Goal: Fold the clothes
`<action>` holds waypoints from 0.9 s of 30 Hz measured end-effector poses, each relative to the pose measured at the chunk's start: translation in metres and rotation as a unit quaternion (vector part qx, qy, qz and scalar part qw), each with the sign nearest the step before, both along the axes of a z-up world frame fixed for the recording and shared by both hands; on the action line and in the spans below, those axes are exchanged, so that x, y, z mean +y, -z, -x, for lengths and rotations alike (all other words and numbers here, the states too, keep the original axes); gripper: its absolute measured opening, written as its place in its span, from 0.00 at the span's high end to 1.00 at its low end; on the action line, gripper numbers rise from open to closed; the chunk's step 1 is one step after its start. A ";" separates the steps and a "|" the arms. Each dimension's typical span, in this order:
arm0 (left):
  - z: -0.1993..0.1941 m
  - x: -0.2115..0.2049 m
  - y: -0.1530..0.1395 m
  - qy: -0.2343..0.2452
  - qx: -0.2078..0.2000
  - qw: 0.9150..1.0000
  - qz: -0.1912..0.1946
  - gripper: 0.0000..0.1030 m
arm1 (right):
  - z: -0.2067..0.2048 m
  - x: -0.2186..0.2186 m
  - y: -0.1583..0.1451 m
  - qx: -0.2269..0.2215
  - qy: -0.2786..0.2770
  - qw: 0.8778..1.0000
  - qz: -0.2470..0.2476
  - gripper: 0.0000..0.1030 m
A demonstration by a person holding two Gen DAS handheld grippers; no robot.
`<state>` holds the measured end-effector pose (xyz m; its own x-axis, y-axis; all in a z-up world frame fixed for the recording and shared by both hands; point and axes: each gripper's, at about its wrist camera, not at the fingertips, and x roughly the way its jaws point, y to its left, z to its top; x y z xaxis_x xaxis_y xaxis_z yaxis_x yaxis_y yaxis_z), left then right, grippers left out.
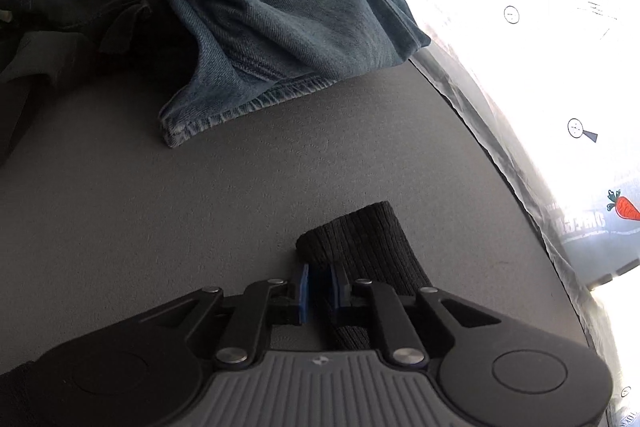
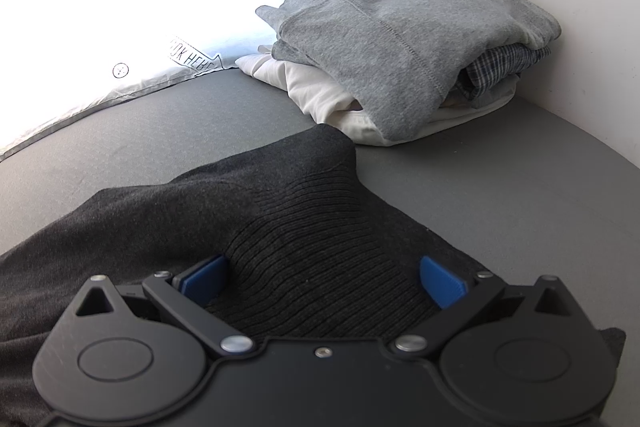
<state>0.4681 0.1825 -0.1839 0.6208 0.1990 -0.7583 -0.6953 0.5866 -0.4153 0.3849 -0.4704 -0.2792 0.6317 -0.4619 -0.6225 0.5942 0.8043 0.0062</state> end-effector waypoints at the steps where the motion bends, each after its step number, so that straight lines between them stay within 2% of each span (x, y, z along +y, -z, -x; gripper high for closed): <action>1: 0.004 -0.002 -0.003 0.008 -0.004 1.000 -0.001 0.83 | 0.004 -0.001 -0.002 0.001 -0.002 1.000 -0.005 0.00; 4: 0.016 -0.010 -0.014 0.033 -0.012 0.999 -0.011 0.73 | 0.014 -0.005 -0.006 0.002 -0.007 1.000 -0.020 0.00; 7: 0.033 -0.024 -0.024 0.066 -0.010 0.997 -0.032 0.70 | 0.035 -0.012 -0.013 0.003 0.002 0.999 -0.034 0.00; 10: 0.058 -0.041 -0.026 0.097 -0.003 0.994 -0.047 0.66 | 0.071 -0.026 -0.020 0.004 0.033 0.998 -0.057 0.00; 15: 0.106 -0.061 -0.009 0.122 0.022 0.992 -0.024 0.66 | 0.134 -0.056 -0.022 -0.021 0.085 0.989 -0.119 0.00; 18: 0.136 -0.071 0.000 0.143 0.041 0.989 -0.021 0.65 | 0.160 -0.075 -0.016 -0.028 0.110 0.976 -0.183 0.00; 19: 0.145 -0.074 0.002 0.151 0.042 0.987 -0.025 0.65 | 0.168 -0.077 -0.016 -0.048 0.103 0.974 -0.194 0.00; 24: 0.173 -0.078 0.004 0.171 0.037 0.984 -0.037 0.65 | 0.177 -0.095 -0.014 -0.086 0.106 0.955 -0.262 0.01; 25: 0.176 -0.077 0.004 0.168 0.034 0.985 -0.033 0.65 | 0.178 -0.099 -0.013 -0.101 0.111 0.947 -0.284 0.05; 26: 0.178 -0.075 0.003 0.165 0.031 0.985 -0.028 0.65 | 0.180 -0.104 -0.012 -0.118 0.117 0.936 -0.310 0.13; 27: 0.181 -0.074 0.001 0.161 0.029 0.986 -0.025 0.65 | 0.182 -0.109 -0.008 -0.142 0.125 0.919 -0.346 0.18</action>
